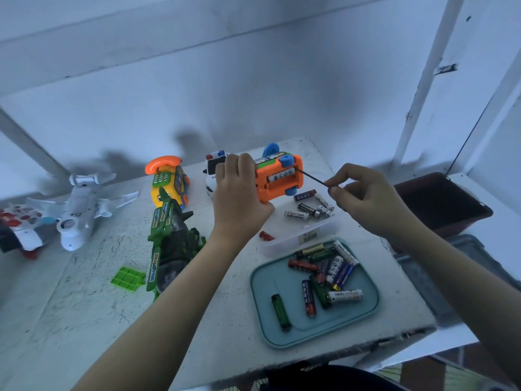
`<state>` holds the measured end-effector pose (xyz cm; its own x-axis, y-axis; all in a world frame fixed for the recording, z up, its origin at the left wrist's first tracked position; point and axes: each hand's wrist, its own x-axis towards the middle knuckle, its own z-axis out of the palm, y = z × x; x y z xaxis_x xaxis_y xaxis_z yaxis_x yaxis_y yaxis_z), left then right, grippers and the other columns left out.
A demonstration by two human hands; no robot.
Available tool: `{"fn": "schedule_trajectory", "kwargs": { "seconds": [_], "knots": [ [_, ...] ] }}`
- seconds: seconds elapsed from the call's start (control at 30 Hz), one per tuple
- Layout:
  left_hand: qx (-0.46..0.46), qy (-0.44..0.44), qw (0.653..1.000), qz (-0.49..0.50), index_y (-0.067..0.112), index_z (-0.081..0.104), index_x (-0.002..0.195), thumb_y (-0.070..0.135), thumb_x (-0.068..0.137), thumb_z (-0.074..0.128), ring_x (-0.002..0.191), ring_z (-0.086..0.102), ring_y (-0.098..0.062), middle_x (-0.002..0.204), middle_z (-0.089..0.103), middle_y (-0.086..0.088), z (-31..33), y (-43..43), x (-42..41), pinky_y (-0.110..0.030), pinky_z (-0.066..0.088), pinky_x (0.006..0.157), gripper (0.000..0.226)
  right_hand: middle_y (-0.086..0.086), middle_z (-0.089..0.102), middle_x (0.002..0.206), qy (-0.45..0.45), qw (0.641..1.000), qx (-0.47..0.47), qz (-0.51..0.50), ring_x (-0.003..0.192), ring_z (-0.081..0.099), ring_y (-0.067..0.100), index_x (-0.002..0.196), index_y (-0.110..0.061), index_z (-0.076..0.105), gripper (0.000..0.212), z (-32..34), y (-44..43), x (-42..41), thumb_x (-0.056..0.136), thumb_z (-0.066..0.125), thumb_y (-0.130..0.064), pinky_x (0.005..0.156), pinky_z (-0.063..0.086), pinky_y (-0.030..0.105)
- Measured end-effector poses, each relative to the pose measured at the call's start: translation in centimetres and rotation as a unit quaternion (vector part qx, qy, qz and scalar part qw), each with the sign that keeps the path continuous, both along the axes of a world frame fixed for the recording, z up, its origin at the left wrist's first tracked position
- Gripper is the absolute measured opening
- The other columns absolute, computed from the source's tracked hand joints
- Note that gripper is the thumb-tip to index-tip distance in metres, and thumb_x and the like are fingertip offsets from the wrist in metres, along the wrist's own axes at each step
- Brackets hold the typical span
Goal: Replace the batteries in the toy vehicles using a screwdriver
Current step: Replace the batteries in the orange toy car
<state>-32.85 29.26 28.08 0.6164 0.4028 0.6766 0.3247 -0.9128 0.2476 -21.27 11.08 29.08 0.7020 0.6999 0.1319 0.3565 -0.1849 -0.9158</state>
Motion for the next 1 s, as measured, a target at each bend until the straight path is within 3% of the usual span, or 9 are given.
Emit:
{"fn": "schedule_trajectory", "kwargs": {
  "seconds": [0.13, 0.2, 0.57, 0.8, 1.0],
  "knots": [
    [0.027, 0.013, 0.999, -0.012, 0.011, 0.039, 0.094, 0.003, 0.04, 0.08, 0.079, 0.046, -0.029, 0.093, 0.054, -0.016, -0.4, 0.3, -0.2, -0.027, 0.031, 0.057, 0.069, 0.003, 0.045, 0.051, 0.176, 0.984, 0.005, -0.02, 0.034, 0.023, 0.009, 0.088, -0.009, 0.059, 0.009, 0.6, 0.8, -0.4, 0.094, 0.053, -0.008, 0.036, 0.019, 0.014],
    [0.024, 0.015, 1.0, -0.008, 0.013, 0.036, 0.094, 0.004, 0.04, 0.081, 0.079, 0.048, -0.031, 0.093, 0.053, -0.015, -0.7, 0.4, -0.2, -0.027, 0.031, 0.057, 0.071, 0.001, 0.045, 0.048, 0.205, 0.979, 0.006, -0.018, 0.033, 0.022, 0.008, 0.088, -0.008, 0.059, 0.008, 0.7, 0.8, -0.4, 0.094, 0.053, -0.006, 0.036, 0.018, 0.012],
    [0.01, 0.018, 1.0, 0.002, 0.003, 0.048, 0.091, 0.004, 0.04, 0.083, 0.08, 0.048, -0.034, 0.093, 0.052, -0.017, -0.9, 0.8, 0.0, -0.028, 0.033, 0.056, 0.063, 0.003, 0.043, 0.049, 0.118, 0.99, -0.064, 0.042, 0.04, 0.022, 0.012, 0.085, -0.005, 0.061, 0.008, -0.8, -0.7, -0.9, 0.092, 0.056, -0.006, 0.037, 0.021, 0.016],
    [0.069, 0.004, 0.998, -0.005, 0.01, 0.04, 0.097, -0.006, 0.042, 0.076, 0.089, 0.039, -0.026, 0.095, 0.056, -0.018, -1.6, 0.8, 0.2, -0.026, 0.035, 0.055, 0.067, 0.005, 0.048, 0.053, 0.049, 0.987, -0.148, 0.039, 0.039, 0.026, 0.012, 0.083, -0.015, 0.064, 0.009, -0.3, -1.0, -0.8, 0.088, 0.058, -0.012, 0.038, 0.026, 0.017],
    [0.047, -0.016, 0.999, 0.016, 0.01, 0.04, 0.098, -0.002, 0.045, 0.076, 0.089, 0.042, -0.026, 0.097, 0.055, -0.017, -1.4, 0.5, -0.1, -0.025, 0.034, 0.057, 0.065, -0.001, 0.053, 0.052, 0.074, 0.986, -0.15, 0.027, 0.035, 0.03, 0.009, 0.087, -0.013, 0.062, 0.013, 0.2, -0.8, -0.8, 0.094, 0.051, -0.016, 0.036, 0.028, 0.017]
  ]
}}
